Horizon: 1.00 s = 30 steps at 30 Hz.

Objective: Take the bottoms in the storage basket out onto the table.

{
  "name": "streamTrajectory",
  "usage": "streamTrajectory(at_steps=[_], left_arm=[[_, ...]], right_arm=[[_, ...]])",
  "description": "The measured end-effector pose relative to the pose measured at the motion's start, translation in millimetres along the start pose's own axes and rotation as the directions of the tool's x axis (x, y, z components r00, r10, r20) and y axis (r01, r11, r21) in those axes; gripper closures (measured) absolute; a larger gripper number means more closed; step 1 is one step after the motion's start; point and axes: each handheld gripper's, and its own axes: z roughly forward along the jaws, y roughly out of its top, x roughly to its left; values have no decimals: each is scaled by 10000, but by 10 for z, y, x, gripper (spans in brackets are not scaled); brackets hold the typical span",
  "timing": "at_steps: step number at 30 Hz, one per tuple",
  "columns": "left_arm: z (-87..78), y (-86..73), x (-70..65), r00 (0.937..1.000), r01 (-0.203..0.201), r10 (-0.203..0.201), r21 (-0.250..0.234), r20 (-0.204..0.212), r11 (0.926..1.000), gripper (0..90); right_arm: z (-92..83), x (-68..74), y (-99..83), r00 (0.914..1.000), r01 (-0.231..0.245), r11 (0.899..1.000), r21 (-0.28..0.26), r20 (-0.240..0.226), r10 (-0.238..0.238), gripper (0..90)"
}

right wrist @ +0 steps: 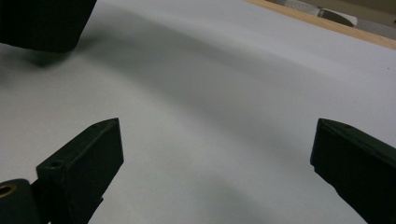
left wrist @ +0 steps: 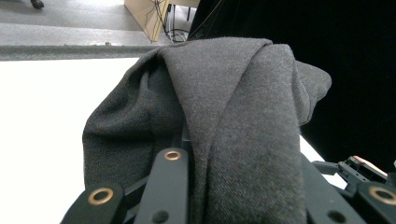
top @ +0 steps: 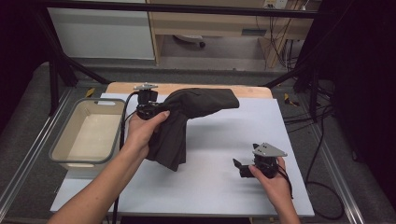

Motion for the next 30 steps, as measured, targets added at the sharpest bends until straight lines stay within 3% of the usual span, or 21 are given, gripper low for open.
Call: streamTrajectory(at_steps=[17,30], left_arm=[[48,12,-205,9992,-190,185,151,347,9997,744],[330,-113,-412,9965,-472,421,709,720,9964,744]], right_arm=[[-37,-50,-5,9999,-98,9998,-182,109,100,32],[-65,-80,-12,9996,-166,9996,-221,217,171,33]])
